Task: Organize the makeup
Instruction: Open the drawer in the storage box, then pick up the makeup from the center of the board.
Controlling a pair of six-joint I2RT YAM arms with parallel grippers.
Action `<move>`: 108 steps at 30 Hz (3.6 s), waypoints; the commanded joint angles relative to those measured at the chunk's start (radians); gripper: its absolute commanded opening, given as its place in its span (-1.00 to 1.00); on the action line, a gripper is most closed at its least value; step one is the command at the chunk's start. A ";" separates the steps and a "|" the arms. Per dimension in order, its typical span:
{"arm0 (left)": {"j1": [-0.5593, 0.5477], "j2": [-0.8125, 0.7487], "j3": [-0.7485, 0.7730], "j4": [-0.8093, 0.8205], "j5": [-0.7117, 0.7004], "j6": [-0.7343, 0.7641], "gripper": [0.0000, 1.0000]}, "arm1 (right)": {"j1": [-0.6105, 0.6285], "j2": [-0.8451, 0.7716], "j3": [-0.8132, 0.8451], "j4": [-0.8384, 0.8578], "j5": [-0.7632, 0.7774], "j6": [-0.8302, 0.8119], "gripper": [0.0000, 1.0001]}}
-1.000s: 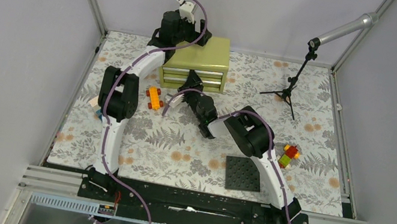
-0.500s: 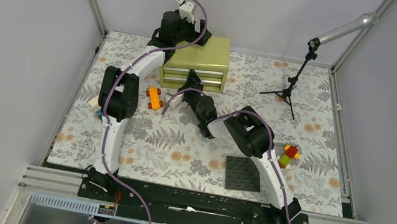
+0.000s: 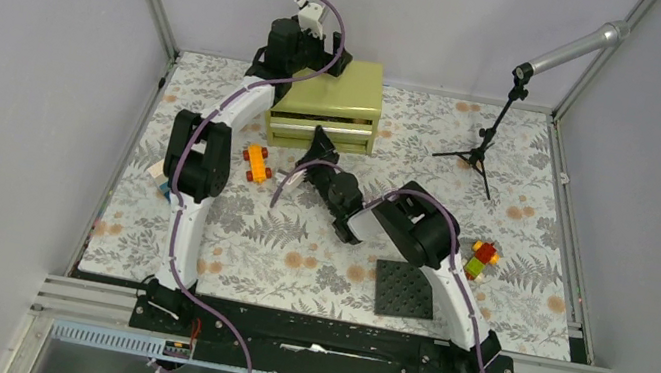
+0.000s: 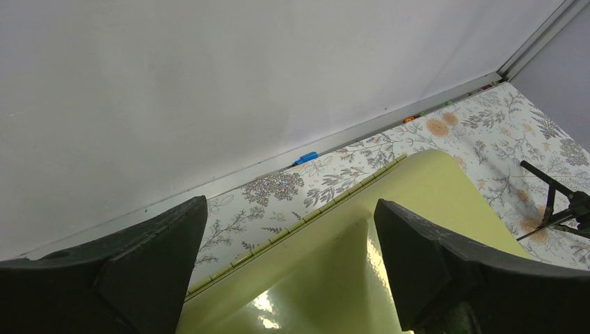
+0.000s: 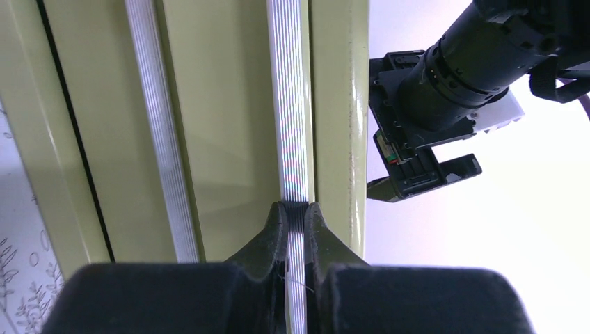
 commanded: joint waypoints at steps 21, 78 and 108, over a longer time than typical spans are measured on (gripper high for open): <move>0.005 0.076 -0.020 -0.168 0.016 -0.067 0.92 | 0.203 -0.173 -0.270 0.129 0.181 -0.004 -1.00; 0.002 0.076 -0.004 -0.175 0.039 -0.093 0.92 | -0.344 -0.889 -0.163 -2.059 0.206 2.617 0.99; -0.020 0.085 0.003 -0.180 0.048 -0.095 0.91 | -0.739 -0.808 -0.357 -1.935 0.115 2.882 0.74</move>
